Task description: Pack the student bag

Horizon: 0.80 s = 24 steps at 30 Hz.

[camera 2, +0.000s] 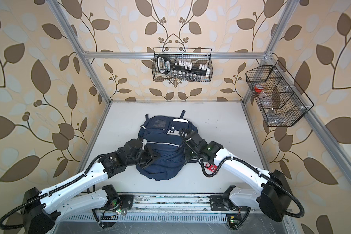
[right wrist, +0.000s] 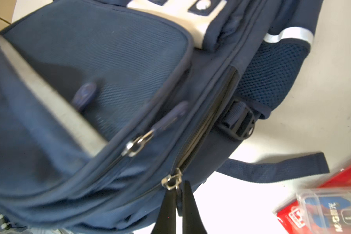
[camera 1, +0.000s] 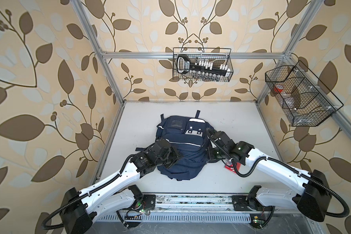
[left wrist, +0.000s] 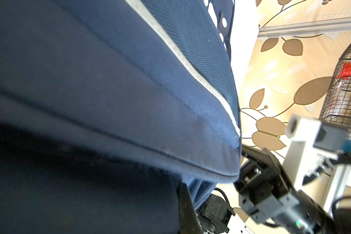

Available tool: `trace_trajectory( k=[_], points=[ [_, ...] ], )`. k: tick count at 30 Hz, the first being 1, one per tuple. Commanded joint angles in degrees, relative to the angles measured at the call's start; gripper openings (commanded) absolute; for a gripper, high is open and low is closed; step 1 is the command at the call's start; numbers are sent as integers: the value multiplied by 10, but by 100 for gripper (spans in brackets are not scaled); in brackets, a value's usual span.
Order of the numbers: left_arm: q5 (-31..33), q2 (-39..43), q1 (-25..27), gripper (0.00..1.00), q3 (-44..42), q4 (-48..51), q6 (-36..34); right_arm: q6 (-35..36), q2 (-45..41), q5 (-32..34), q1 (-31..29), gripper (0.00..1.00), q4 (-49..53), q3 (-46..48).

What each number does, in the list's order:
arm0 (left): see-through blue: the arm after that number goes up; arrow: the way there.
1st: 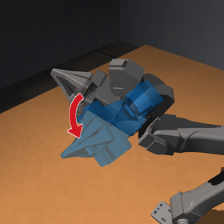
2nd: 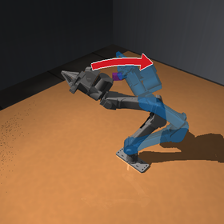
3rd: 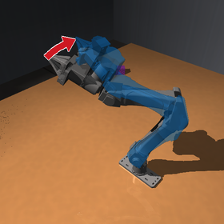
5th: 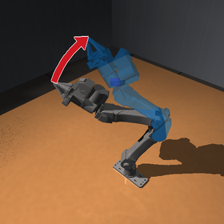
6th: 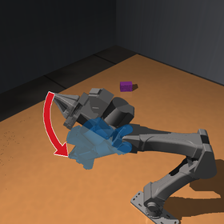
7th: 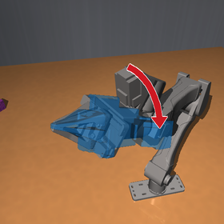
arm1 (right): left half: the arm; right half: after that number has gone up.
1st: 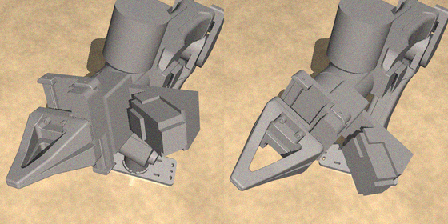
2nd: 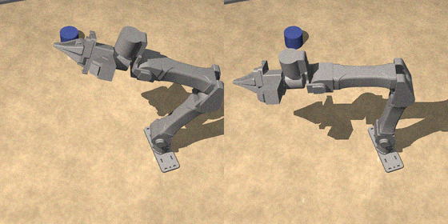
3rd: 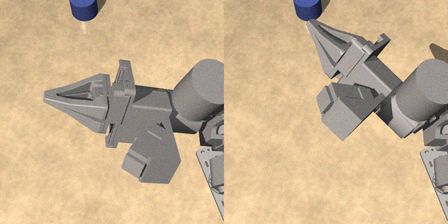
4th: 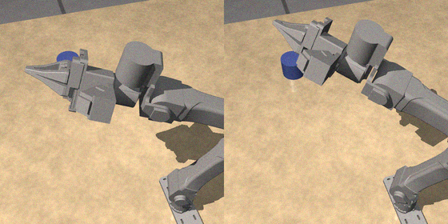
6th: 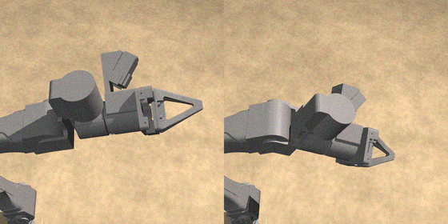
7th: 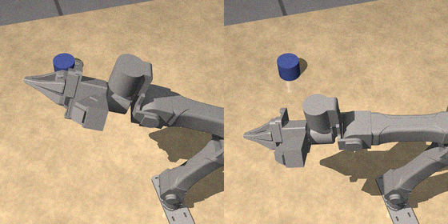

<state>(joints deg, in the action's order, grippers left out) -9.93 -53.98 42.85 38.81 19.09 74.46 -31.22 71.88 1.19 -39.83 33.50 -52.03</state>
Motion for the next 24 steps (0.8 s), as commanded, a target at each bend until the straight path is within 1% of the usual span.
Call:
trace_trajectory(
  k=[1,11,14,19,24],
  points=[
    [55,38,-4,0,-15,79,-27,43,17,106,69,0,47,-3],
    [57,65,-8,0,-33,88,-28,61,59,96,116,0,0,4],
    [58,81,-12,0,-36,98,-31,68,87,107,127,0,-16,0],
    [57,96,-16,0,-41,116,-36,70,131,115,136,0,-32,-20],
    [55,101,-21,0,-56,114,-31,60,144,105,136,0,-47,-17]
  ],
)
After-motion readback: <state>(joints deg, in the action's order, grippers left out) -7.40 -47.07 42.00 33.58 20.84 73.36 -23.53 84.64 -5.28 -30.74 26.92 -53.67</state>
